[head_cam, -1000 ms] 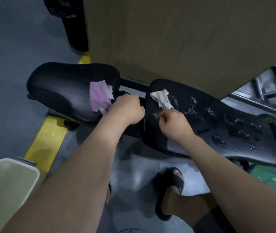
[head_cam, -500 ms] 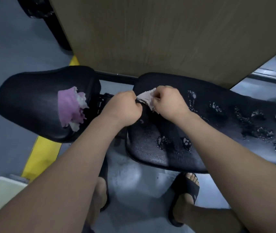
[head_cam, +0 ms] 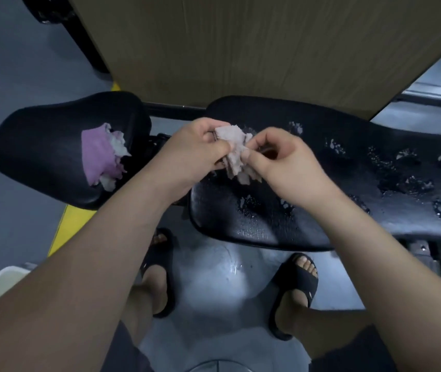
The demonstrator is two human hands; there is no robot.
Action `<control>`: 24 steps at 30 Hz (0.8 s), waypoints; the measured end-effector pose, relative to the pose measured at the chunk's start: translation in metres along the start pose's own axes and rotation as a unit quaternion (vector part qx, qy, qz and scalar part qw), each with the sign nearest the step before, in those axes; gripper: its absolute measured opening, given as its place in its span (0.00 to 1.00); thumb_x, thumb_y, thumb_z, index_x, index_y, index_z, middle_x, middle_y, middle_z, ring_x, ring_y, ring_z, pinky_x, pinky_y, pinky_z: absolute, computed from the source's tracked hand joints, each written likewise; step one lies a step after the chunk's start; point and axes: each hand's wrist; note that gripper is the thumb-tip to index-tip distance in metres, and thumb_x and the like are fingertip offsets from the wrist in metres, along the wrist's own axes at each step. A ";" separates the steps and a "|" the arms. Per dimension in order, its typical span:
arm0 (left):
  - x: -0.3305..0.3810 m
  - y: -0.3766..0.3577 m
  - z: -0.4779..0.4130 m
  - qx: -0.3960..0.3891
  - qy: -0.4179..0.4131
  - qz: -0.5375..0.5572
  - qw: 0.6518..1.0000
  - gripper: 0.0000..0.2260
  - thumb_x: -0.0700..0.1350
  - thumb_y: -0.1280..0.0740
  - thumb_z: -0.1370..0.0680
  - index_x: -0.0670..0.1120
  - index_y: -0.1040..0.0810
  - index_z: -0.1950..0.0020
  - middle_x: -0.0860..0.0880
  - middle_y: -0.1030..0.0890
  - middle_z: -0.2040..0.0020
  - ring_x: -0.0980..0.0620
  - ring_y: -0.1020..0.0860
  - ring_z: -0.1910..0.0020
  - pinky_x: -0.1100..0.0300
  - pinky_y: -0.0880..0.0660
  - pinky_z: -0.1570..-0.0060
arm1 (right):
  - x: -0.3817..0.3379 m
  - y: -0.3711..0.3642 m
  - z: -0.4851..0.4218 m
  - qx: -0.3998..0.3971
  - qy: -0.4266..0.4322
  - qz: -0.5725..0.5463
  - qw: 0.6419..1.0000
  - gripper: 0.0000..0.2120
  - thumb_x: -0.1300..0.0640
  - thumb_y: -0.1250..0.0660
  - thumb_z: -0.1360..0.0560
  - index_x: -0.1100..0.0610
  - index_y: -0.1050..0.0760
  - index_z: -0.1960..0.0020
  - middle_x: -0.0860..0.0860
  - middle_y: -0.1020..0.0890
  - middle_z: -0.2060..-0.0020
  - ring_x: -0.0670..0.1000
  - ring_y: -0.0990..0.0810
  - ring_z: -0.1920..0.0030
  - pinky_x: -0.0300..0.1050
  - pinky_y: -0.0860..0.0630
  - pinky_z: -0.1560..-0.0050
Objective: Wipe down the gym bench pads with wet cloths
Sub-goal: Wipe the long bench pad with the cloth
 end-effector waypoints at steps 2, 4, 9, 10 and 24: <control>-0.001 0.002 0.005 0.028 0.006 -0.001 1.000 0.13 0.36 0.31 0.22 0.46 0.20 0.39 0.45 0.13 0.47 0.48 0.15 0.47 0.45 0.20 0.39 | -0.003 0.003 0.000 -0.001 0.011 0.010 1.000 0.05 0.52 0.27 0.24 0.50 0.21 0.57 0.49 0.18 0.51 0.44 0.19 0.55 0.38 0.24 0.48; -0.001 0.004 0.009 0.031 0.011 -0.012 0.999 0.12 0.40 0.28 0.26 0.45 0.18 0.42 0.44 0.13 0.51 0.45 0.14 0.50 0.41 0.21 0.38 | -0.003 0.007 0.002 -0.003 0.001 0.005 1.000 0.04 0.53 0.27 0.24 0.51 0.20 0.57 0.47 0.18 0.49 0.44 0.19 0.51 0.34 0.26 0.50; 0.002 -0.002 0.013 0.015 0.006 0.004 1.000 0.06 0.40 0.33 0.18 0.44 0.17 0.45 0.44 0.13 0.52 0.44 0.14 0.50 0.43 0.18 0.43 | 0.002 -0.001 0.005 -0.018 -0.020 -0.098 0.995 0.05 0.56 0.28 0.23 0.49 0.23 0.50 0.46 0.17 0.53 0.52 0.18 0.59 0.48 0.18 0.49; 0.003 -0.002 0.012 0.017 0.009 0.015 1.000 0.06 0.40 0.34 0.18 0.44 0.18 0.44 0.44 0.13 0.52 0.45 0.14 0.50 0.45 0.17 0.45 | 0.002 -0.003 0.004 -0.012 -0.011 -0.102 0.995 0.07 0.57 0.28 0.23 0.49 0.23 0.48 0.46 0.18 0.51 0.47 0.19 0.59 0.45 0.19 0.50; -0.010 0.033 -0.009 0.067 0.024 -0.215 0.974 0.05 0.46 0.34 0.20 0.55 0.19 0.49 0.54 0.17 0.55 0.57 0.18 0.58 0.62 0.21 0.57 | 0.016 -0.018 -0.025 0.000 0.042 0.078 0.996 0.13 0.60 0.32 0.22 0.45 0.22 0.42 0.47 0.19 0.57 0.40 0.21 0.67 0.32 0.28 0.64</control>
Point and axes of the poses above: each hand's wrist, its own z-axis away from the middle knuckle, its own y-axis out of the back of the hand, x = y × z
